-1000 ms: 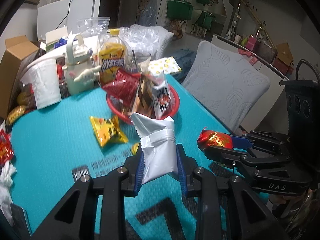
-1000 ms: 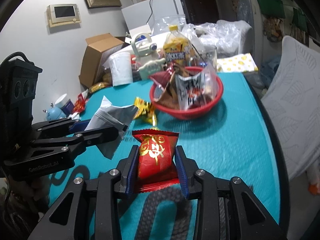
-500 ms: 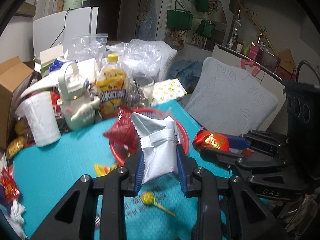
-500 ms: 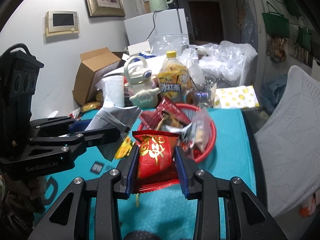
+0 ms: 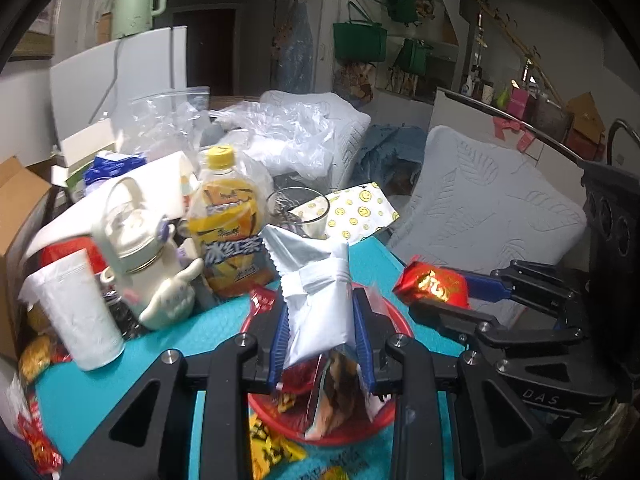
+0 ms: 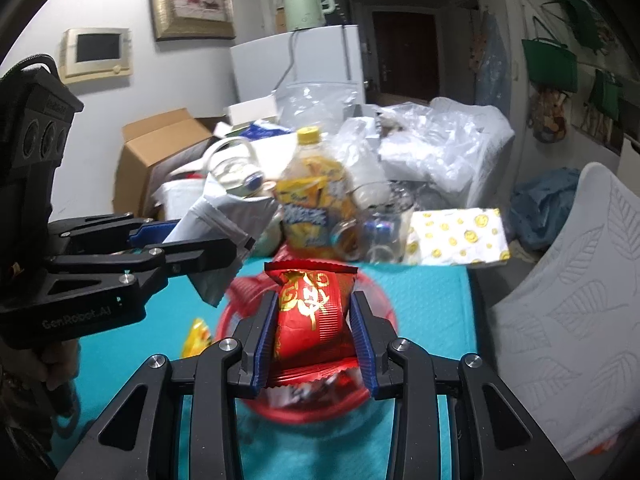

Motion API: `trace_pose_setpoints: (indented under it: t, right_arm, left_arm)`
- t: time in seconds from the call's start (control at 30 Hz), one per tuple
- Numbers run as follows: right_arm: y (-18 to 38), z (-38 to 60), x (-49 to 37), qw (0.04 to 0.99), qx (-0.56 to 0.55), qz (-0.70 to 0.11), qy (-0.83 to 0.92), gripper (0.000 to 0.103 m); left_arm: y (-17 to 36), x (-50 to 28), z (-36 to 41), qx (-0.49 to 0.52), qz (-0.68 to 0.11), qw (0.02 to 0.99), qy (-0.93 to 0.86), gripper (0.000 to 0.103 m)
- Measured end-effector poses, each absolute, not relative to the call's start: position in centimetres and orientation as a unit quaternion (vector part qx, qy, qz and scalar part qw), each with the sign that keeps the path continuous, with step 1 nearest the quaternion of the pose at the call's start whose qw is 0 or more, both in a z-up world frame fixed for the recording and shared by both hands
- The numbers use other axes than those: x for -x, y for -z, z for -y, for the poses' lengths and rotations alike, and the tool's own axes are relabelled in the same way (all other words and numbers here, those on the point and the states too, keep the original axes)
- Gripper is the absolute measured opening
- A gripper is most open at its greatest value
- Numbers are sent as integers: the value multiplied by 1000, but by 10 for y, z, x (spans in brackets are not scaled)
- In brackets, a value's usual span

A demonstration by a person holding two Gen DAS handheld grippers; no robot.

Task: Organize snacks
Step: 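Open left gripper dropping white packet while right gripper releases red candy into basket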

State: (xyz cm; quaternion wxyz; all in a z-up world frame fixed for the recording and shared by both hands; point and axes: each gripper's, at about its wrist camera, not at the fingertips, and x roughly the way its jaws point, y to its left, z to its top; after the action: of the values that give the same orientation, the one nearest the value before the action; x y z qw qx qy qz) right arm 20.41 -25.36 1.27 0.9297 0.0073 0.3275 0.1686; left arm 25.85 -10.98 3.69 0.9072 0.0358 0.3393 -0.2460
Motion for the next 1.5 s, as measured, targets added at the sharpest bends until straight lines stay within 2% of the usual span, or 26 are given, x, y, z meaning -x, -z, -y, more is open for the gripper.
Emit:
trace_pose_setpoints:
  t: [0.6, 0.67, 0.8, 0.87, 1.5]
  right_arm:
    - [5, 289, -235, 935, -23, -336, -111, 35]
    - [4, 291, -235, 936, -24, -334, -110, 35]
    - [2, 290, -235, 936, -23, -334, -111, 35]
    - [2, 288, -234, 936, -22, -334, -113, 35]
    - [14, 238, -245, 919, 9, -356, -168, 35]
  left_arm:
    - [9, -309, 150, -31, -419, 864, 277, 29]
    - [11, -309, 151, -36, -424, 863, 273, 31]
    - [9, -308, 150, -46, -424, 868, 255, 34]
    - [9, -307, 147, -46, -424, 870, 248, 41]
    - [2, -278, 87, -30, -406, 895, 181, 41]
